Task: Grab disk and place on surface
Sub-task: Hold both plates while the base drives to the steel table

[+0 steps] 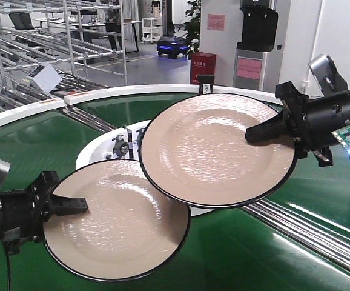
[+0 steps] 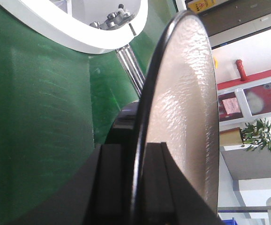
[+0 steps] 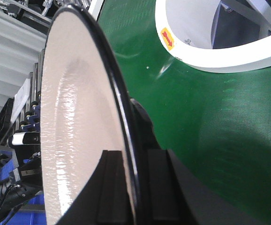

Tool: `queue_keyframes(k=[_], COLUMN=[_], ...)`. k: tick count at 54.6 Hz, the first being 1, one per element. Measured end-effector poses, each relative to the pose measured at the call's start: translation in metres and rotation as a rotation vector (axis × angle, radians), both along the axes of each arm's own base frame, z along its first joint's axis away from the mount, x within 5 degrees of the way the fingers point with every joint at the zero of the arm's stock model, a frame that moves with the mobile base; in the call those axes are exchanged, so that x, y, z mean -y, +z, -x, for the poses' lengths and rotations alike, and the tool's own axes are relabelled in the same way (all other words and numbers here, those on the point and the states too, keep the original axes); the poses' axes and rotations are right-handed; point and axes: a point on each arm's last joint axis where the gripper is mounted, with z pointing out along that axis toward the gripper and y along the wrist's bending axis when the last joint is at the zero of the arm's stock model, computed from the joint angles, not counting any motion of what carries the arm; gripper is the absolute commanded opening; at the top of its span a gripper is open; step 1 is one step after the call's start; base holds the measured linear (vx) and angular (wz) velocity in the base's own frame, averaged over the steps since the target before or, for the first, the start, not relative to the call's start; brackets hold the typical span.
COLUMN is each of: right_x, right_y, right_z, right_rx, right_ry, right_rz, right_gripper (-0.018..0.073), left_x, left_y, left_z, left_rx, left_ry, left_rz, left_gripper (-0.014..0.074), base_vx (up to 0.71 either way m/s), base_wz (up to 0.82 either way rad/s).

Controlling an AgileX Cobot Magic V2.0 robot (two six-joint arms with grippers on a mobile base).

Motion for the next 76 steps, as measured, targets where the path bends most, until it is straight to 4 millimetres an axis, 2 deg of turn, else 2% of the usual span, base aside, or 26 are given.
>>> queue_keyframes(k=[52, 76], right_x=[-0.0001, -0.0001], right_y=[-0.0001, -0.0001], right_z=[0.0002, 0.0002], right_rx=[-0.002, -0.002], right_ry=[0.003, 0.002], right_rz=[0.0, 0.001], right_gripper=[-0.0008, -0.0008], left_x=[-0.0002, -0.0002], left_y=[-0.0001, -0.0001], left_z=[-0.0002, -0.0002], left_rx=[0.0, 0.0], left_ry=[0.003, 0.003], left_rz=[-0.001, -0.001], left_gripper=[-0.0001, -0.0001], base_vx=[-0.18, -0.23], base_wz=[0.04, -0.28])
